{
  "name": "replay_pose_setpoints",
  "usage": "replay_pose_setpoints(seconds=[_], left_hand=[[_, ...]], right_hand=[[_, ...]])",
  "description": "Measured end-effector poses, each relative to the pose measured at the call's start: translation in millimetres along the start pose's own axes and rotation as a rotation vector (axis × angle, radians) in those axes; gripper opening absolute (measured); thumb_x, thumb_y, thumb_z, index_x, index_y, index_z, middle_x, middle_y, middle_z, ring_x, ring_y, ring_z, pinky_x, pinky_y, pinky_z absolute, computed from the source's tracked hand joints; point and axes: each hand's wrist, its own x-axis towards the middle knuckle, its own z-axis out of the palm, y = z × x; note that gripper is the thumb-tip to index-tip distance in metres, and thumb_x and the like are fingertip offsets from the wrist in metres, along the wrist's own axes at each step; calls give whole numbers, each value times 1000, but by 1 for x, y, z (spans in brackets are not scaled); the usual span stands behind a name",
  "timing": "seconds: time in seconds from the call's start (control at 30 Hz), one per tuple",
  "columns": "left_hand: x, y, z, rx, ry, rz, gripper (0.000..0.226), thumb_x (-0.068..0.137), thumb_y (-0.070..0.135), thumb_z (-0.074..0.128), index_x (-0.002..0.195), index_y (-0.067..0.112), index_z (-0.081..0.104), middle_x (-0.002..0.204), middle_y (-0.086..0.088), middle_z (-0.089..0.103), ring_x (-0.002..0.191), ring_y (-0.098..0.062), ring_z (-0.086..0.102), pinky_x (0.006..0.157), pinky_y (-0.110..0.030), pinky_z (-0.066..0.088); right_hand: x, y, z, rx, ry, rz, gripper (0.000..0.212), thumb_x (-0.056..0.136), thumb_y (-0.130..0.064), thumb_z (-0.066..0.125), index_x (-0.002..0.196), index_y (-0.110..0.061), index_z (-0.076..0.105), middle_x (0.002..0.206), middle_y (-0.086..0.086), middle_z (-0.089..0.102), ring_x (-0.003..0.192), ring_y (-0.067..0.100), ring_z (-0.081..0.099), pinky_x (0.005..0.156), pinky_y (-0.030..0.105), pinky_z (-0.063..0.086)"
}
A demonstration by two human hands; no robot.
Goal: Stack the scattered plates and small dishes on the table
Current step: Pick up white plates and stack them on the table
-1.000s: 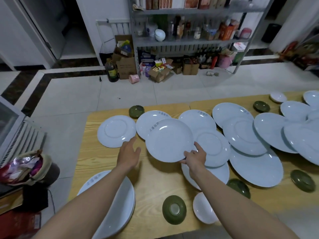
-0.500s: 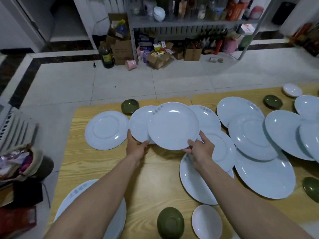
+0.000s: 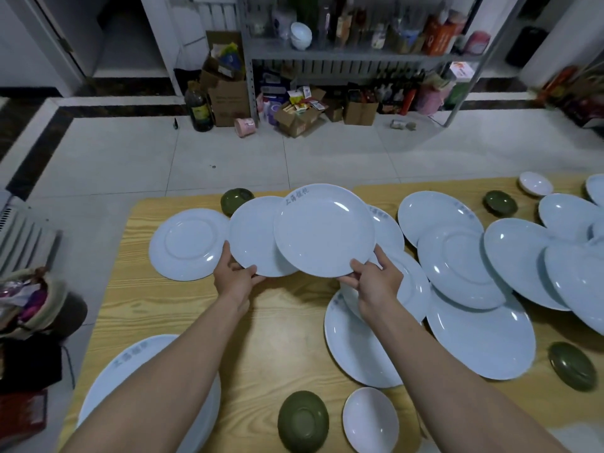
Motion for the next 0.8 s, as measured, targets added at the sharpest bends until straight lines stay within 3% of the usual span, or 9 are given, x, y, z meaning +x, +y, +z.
replay_pose_setpoints(seconds=[0.13, 0.2, 0.3, 0.4, 0.5, 0.67, 0.8], left_hand=[[-35, 25, -24, -50, -22, 69, 90, 85, -21, 57, 154, 28, 27, 113, -12, 59, 102, -28, 65, 61, -26, 60], [-56, 35, -44, -70, -33, 99, 89, 84, -21, 57, 153, 27, 28, 95, -9, 56, 95, -27, 64, 60, -24, 60], [-85, 43, -85, -68, -45, 141, 87, 83, -21, 59, 152, 25, 32, 74, -3, 44, 85, -26, 60, 62, -25, 60], [-108, 45, -133, -70, -56, 167, 89, 81, -21, 62, 152, 25, 35, 76, -6, 47, 78, -24, 63, 68, -33, 62], [-136, 44, -183, -86, -52, 175, 90, 80, -22, 62, 151, 26, 35, 84, -10, 47, 81, -26, 66, 71, -37, 62], [-177, 34, -249, -110, -57, 173, 91, 79, -24, 61, 151, 25, 35, 97, -13, 49, 88, -28, 67, 70, -35, 62], [-198, 19, -291, -98, -32, 153, 88, 81, -23, 61, 151, 24, 35, 97, -14, 52, 86, -27, 69, 72, -35, 62]], right_hand=[[-31, -10, 6, -19, -50, -42, 68, 85, 16, 61, 144, -17, 50, 116, 13, 70, 68, 19, 73, 69, 40, 63], [-53, -8, 9, -23, -71, -60, 69, 85, 16, 62, 144, -17, 50, 115, 13, 70, 63, 18, 73, 73, 42, 62], [-91, 3, 13, -6, -108, -81, 67, 84, 17, 63, 142, -15, 52, 113, 12, 70, 72, 20, 74, 70, 40, 63], [-131, 18, 15, -10, -151, -117, 66, 84, 17, 63, 142, -14, 51, 124, 12, 66, 84, 25, 73, 67, 40, 63], [-176, 39, 13, -10, -182, -137, 65, 87, 15, 62, 144, -15, 50, 130, 9, 63, 79, 22, 74, 74, 45, 62], [-235, 73, 5, 25, -180, -133, 68, 88, 15, 59, 148, -13, 44, 103, 3, 65, 83, 26, 72, 81, 50, 60], [-265, 100, -8, 22, -182, -87, 69, 87, 15, 61, 148, -14, 44, 118, 10, 64, 92, 34, 72, 78, 49, 61]])
